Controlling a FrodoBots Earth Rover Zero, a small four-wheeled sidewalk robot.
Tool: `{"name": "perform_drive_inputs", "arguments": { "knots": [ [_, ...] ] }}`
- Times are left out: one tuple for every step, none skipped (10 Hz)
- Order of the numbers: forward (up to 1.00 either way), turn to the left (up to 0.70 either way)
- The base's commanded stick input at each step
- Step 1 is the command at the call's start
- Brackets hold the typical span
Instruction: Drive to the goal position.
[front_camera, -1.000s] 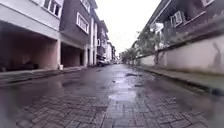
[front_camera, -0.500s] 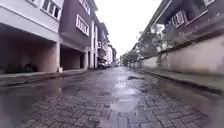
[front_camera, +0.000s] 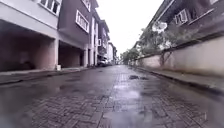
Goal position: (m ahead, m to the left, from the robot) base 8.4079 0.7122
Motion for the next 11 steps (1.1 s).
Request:
{"name": "perform_drive_inputs", "arguments": {
  "knots": [
    [0.7,0.0],
    [0.7,0.0],
    [0.7,0.0],
    [0.7,0.0],
    [0.7,0.0],
    [0.7,0.0],
    [0.7,0.0],
    [0.7,0.0],
    [0.7,0.0],
    [0.7,0.0],
    [0.7,-0.14]
  ]
}}
